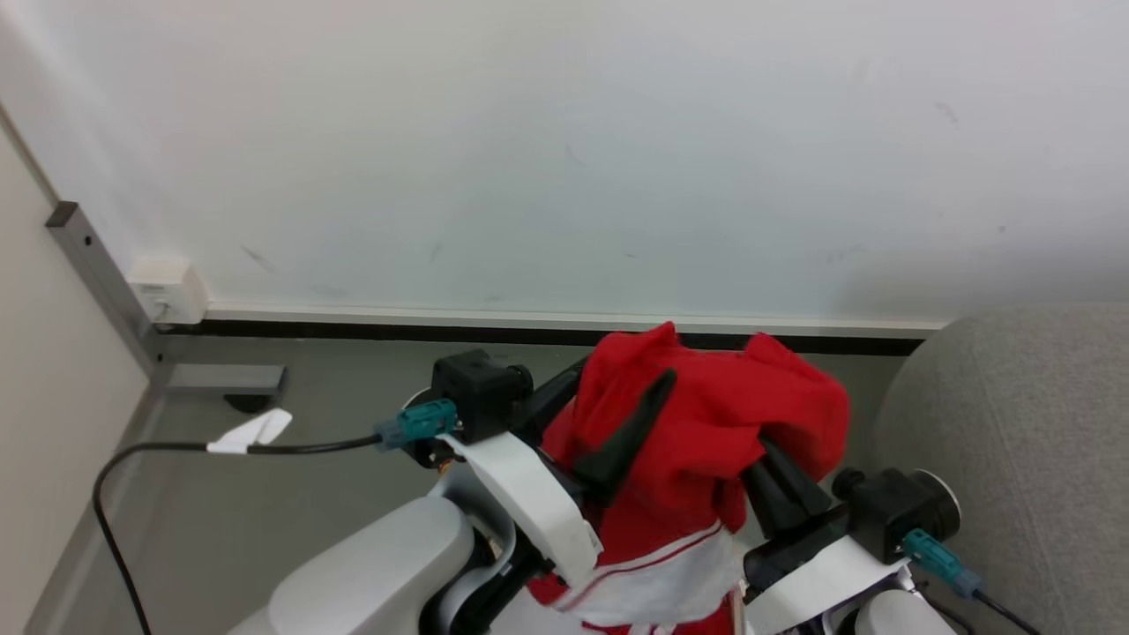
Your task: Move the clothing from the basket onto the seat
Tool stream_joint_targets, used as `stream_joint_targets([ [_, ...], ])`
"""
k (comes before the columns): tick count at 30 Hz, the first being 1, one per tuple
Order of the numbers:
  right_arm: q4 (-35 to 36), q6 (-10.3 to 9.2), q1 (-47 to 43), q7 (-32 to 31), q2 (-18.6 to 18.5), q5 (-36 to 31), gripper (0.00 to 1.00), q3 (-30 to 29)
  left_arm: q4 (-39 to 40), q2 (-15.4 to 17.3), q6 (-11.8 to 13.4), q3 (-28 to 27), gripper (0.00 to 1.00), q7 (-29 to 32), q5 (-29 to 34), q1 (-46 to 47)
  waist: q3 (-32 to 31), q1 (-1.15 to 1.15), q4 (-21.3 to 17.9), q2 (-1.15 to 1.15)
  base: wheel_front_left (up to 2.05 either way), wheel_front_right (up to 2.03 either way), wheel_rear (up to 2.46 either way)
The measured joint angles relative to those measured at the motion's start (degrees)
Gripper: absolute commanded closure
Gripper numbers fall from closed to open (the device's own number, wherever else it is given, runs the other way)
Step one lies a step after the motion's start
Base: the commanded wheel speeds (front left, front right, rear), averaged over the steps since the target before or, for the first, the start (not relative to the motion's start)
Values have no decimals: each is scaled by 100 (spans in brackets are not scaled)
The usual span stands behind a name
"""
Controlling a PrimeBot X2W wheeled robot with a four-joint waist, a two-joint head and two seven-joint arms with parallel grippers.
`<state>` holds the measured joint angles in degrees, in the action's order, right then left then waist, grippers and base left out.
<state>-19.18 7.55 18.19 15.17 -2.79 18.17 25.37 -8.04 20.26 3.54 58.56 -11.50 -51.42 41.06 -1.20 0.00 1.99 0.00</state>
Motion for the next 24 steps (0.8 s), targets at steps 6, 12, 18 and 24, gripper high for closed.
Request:
stream_joint_targets([
  [6,149,0,-73,-1,1,-79,100,-368,171,70,-142,102,0,-132,135,-133,76,0,-341,0,0,0,0],
  [12,325,0,-148,-3,-1,-158,100,-756,303,113,-182,82,0,-271,359,-274,187,0,-823,0,0,0,0],
  [18,599,0,-196,-3,-3,-327,100,-1046,417,191,-207,18,0,-322,555,-359,343,0,-1384,0,0,0,0],
  [24,896,0,-330,-3,-3,-420,100,-1229,467,223,-248,-16,0,-333,786,-458,491,0,-1991,0,0,0,0],
])
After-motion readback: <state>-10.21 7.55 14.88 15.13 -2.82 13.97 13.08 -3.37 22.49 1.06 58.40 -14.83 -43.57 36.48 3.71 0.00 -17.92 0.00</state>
